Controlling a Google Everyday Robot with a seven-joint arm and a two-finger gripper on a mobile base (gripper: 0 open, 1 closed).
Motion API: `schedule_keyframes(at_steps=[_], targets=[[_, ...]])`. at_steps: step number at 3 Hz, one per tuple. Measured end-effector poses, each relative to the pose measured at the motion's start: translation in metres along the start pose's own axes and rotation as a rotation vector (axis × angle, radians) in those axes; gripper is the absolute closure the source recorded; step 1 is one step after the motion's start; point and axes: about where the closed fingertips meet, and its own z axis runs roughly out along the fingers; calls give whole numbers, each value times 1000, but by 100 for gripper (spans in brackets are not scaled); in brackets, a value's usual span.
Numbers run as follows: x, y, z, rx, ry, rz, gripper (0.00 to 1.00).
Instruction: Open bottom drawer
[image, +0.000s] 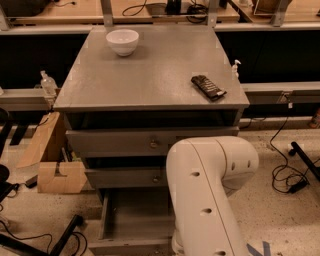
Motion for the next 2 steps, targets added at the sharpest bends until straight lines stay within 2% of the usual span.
schedule_keyframes(at_steps=[1, 2], targets=[[0, 0, 0, 0, 0, 0, 0], [4, -12, 5, 5, -9, -59, 0]])
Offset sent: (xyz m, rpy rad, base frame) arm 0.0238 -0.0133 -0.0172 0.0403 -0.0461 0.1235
